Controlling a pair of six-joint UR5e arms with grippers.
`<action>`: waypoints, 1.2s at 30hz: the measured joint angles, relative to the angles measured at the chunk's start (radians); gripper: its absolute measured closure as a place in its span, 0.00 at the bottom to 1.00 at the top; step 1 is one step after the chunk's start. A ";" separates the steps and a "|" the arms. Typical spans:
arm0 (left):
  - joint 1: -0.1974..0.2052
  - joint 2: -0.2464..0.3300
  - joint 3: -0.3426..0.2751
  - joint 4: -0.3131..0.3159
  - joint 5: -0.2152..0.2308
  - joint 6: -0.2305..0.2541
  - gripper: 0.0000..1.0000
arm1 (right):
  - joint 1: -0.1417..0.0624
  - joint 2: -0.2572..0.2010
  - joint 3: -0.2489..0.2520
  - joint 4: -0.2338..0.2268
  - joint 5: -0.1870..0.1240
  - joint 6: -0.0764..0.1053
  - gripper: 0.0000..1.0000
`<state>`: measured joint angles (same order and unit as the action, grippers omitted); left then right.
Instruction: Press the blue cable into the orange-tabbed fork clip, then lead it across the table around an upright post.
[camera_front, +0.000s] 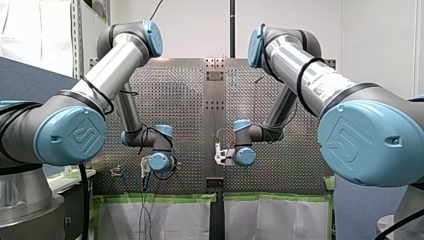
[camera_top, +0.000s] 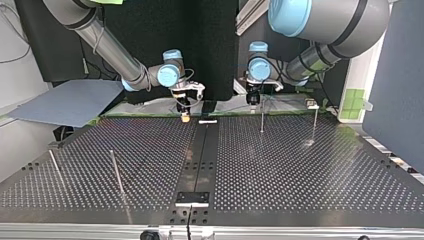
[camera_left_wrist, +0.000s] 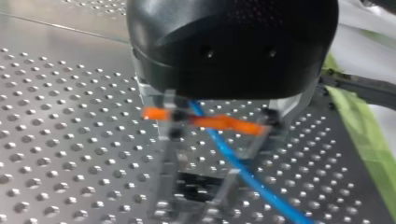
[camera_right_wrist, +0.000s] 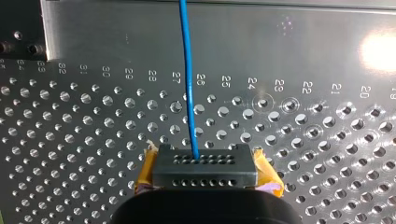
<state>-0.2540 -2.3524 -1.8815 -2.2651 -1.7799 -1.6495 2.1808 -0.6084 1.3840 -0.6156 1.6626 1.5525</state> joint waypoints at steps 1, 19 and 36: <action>0.000 0.005 0.000 0.000 0.000 0.000 0.00 | 0.000 0.000 0.000 0.000 0.000 0.000 1.00; -0.006 0.022 0.001 0.001 -0.033 -0.005 0.33 | 0.000 0.000 0.000 -0.001 0.000 0.000 1.00; -0.021 0.022 0.001 0.001 -0.049 0.026 1.00 | -0.002 0.000 0.000 0.003 -0.001 0.000 1.00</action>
<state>-0.2745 -2.3306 -1.8808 -2.2644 -1.8292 -1.6232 2.1793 -0.6084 1.3842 -0.6129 1.6619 1.5520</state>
